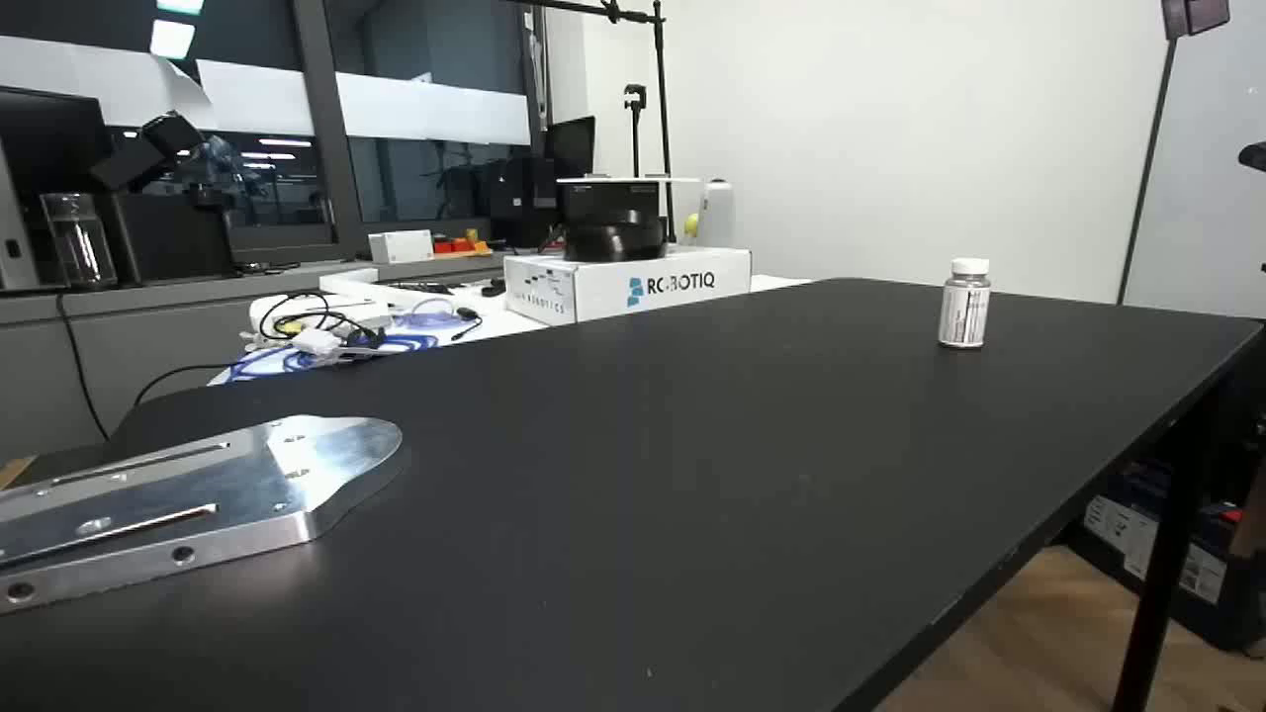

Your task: Move the bottle away from you

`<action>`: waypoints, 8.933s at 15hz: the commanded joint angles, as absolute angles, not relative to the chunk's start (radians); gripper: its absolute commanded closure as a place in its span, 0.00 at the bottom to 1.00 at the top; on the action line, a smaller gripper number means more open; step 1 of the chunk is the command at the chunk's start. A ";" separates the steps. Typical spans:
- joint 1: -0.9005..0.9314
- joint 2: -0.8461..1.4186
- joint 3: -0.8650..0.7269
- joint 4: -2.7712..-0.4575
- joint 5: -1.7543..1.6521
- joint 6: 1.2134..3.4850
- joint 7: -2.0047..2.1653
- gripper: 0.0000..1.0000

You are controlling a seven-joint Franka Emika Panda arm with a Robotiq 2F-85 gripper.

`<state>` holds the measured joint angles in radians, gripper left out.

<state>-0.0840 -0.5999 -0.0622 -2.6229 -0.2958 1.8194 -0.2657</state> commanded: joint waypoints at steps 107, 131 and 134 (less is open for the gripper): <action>-0.154 0.298 -0.248 -2.223 0.130 2.315 0.473 0.00; -0.198 0.331 -0.205 -2.276 0.285 2.424 0.255 0.00; -0.201 0.341 -0.196 -2.275 0.300 2.440 0.246 0.00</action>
